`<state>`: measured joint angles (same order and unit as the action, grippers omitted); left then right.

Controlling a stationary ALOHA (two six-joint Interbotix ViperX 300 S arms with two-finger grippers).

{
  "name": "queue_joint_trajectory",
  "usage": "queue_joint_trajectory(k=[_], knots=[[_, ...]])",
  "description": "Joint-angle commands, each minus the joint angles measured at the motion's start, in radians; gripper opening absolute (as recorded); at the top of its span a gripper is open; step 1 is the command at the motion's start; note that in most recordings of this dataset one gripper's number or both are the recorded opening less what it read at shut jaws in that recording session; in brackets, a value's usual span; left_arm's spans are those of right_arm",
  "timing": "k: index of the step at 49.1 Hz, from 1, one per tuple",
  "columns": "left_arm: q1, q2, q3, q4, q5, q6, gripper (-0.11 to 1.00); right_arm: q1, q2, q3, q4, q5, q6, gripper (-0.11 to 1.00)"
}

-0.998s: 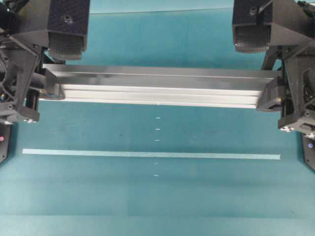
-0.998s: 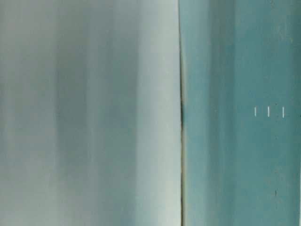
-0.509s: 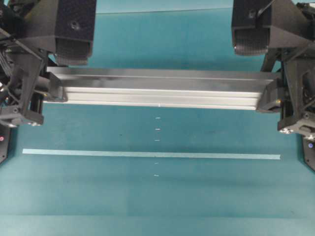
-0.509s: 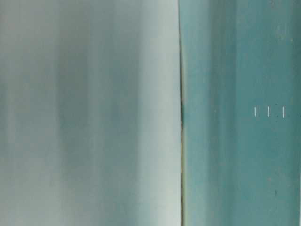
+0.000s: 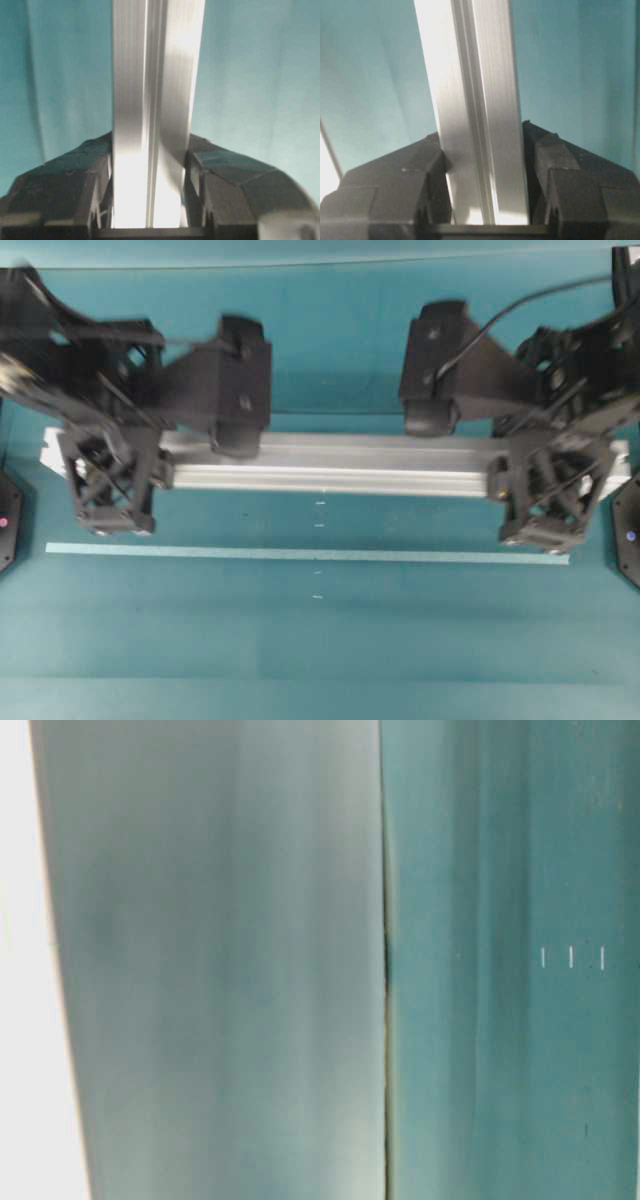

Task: Lift the metal rail with both hands.
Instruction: 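Lower the held rail back down toward the table with both grippers, then set the rail on the table while holding it with both grippers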

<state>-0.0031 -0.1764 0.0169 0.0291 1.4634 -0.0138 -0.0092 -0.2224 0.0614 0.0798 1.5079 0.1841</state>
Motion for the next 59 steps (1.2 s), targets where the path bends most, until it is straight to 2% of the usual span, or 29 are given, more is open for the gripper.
queue_joint_trajectory(k=[1,13,25,44,59], knots=[[-0.015,-0.023,0.051,-0.002,-0.094,0.000,0.28,-0.011,-0.009,0.058,-0.012,-0.110,0.026,0.38],[-0.014,-0.020,0.187,0.000,-0.199,0.005,0.28,-0.006,-0.006,0.206,-0.014,-0.172,0.023,0.38],[-0.012,-0.015,0.255,0.000,-0.291,0.006,0.28,-0.005,-0.005,0.345,-0.020,-0.339,0.011,0.38],[-0.018,0.009,0.380,0.000,-0.411,-0.009,0.28,0.006,0.031,0.459,-0.029,-0.483,-0.037,0.38],[-0.018,0.041,0.445,0.000,-0.497,-0.009,0.28,0.020,0.100,0.508,-0.029,-0.604,-0.040,0.38]])
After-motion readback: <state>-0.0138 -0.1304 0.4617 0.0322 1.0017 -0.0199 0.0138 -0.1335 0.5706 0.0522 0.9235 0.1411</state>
